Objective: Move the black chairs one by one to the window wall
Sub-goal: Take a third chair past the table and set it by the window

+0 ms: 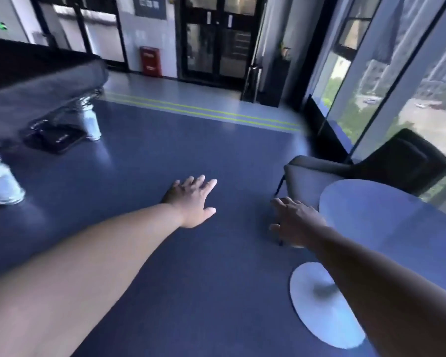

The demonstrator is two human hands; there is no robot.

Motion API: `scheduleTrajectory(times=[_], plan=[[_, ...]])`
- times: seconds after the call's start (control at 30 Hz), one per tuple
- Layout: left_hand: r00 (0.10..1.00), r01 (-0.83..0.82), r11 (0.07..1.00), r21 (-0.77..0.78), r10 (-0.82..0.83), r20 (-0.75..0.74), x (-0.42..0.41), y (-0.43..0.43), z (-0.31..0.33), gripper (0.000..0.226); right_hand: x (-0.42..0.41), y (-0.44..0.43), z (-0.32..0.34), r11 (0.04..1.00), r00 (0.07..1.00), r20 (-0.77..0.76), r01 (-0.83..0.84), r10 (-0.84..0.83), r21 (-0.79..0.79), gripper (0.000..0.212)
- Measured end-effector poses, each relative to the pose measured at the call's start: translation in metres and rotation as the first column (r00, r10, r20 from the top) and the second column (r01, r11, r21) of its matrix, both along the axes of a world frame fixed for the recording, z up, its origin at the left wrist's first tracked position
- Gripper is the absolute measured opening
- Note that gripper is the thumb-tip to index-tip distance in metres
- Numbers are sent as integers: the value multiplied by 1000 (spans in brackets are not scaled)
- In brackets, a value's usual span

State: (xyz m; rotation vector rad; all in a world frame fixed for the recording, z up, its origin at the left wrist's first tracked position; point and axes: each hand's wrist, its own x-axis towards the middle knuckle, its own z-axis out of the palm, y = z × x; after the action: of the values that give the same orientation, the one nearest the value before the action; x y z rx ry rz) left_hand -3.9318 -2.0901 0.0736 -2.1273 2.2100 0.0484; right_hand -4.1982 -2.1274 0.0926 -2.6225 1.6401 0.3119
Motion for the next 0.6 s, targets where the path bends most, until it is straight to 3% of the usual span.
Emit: scheduleTrajectory(times=[0.13,0.33,0.6], plan=[[983,-179,984,-2,179,44,176,94,13,77,196,44,18,962,962,-26,-273,272,-3,64],[885,-461,887,35,457,87,397,263,36,77,471,154,51,758,756,-45,-651,653,42,66],[671,-742,665,87,732,119,582,451,48,73,719,278,77,499,494,-65,-861,867,98,66]])
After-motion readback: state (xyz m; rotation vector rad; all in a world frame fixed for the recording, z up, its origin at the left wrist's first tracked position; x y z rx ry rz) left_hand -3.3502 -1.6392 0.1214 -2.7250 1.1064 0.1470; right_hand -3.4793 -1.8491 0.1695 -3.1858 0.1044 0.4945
